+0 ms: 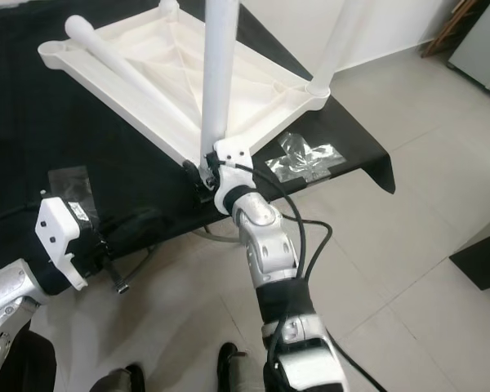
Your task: Building children table
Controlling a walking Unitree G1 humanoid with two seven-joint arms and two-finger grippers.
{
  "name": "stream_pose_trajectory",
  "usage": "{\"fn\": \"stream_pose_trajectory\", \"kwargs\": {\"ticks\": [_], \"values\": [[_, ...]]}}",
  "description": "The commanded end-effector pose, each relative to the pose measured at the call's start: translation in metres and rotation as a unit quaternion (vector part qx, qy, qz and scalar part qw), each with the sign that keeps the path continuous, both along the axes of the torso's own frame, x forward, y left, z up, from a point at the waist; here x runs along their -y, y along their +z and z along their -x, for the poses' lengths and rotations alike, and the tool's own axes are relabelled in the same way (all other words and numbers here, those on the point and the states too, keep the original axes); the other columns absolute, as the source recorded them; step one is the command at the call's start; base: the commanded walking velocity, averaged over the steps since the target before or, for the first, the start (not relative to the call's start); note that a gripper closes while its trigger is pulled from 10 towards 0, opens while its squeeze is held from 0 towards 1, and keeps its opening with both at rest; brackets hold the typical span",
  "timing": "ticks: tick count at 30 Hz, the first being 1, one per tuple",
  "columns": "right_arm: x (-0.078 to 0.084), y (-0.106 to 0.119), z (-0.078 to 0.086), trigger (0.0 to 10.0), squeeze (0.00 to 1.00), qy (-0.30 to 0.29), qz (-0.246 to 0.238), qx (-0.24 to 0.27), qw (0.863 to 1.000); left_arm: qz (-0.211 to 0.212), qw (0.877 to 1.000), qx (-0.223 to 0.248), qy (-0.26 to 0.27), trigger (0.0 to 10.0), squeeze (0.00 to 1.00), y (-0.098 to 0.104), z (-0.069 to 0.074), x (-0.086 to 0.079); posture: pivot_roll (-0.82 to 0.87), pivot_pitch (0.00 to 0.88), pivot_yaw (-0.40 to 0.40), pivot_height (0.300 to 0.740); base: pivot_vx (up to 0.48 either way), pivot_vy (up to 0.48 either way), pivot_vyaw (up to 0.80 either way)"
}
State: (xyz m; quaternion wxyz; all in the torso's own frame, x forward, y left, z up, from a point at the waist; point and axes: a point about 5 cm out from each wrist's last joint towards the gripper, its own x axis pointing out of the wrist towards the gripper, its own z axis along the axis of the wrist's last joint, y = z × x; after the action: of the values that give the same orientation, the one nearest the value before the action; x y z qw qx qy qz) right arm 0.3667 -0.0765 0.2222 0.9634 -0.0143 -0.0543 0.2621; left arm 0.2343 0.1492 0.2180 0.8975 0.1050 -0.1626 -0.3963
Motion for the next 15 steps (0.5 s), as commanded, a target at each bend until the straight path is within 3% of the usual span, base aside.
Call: {"fn": "stream_pose_trajectory", "kwargs": {"ticks": [1,5,6,7,11,12,14,15], "values": [[0.004,0.003,-0.004,10.0,0.0,0.03,-0.001,0.009,0.999,0.003,1.0,-0.005,-0.003,10.0,0.0,-0.005,0.001,0.002,0.04,0.27,-0.119,0.74,0.0,0.0,0.0],[0.012,0.015,-0.011,10.0,0.0,0.063,0.013,0.025,0.998,0.004,1.0,-0.003,-0.001,10.0,0.0,-0.004,0.001,0.002,0.04,0.269,-0.123,0.74,0.0,0.0,0.0],[0.014,0.023,-0.013,10.0,0.0,0.116,0.036,0.039,0.992,0.005,1.0,-0.003,0.0,10.0,0.0,-0.004,0.001,0.002,0.04,0.273,-0.124,0.74,0.0,0.0,0.0],[0.014,0.023,-0.013,10.0,0.0,0.116,0.036,0.039,0.992,0.005,1.0,-0.003,0.0,10.0,0.0,-0.004,0.001,0.002,0.04,0.273,-0.124,0.74,0.0,0.0,0.0],[0.016,0.038,-0.009,10.0,0.0,0.269,0.084,0.055,0.958,0.005,1.0,-0.002,0.001,10.0,0.0,-0.003,0.001,0.003,0.05,0.276,-0.128,0.74,0.0,0.0,0.0],[0.016,0.038,-0.009,10.0,0.0,0.269,0.084,0.055,0.958,0.005,1.0,-0.002,0.001,10.0,0.0,-0.003,0.001,0.003,0.05,0.276,-0.128,0.74,0.0,0.0,0.0],[0.016,0.042,-0.005,10.0,0.0,0.337,0.092,0.051,0.936,0.006,1.0,-0.001,0.001,10.0,0.0,-0.003,0.002,0.002,0.05,0.278,-0.129,0.74,0.0,0.0,0.0],[0.016,0.042,-0.005,10.0,0.0,0.337,0.092,0.051,0.936,0.006,1.0,-0.001,0.001,10.0,0.0,-0.003,0.002,0.002,0.05,0.278,-0.129,0.74,0.0,0.0,0.0]]}}
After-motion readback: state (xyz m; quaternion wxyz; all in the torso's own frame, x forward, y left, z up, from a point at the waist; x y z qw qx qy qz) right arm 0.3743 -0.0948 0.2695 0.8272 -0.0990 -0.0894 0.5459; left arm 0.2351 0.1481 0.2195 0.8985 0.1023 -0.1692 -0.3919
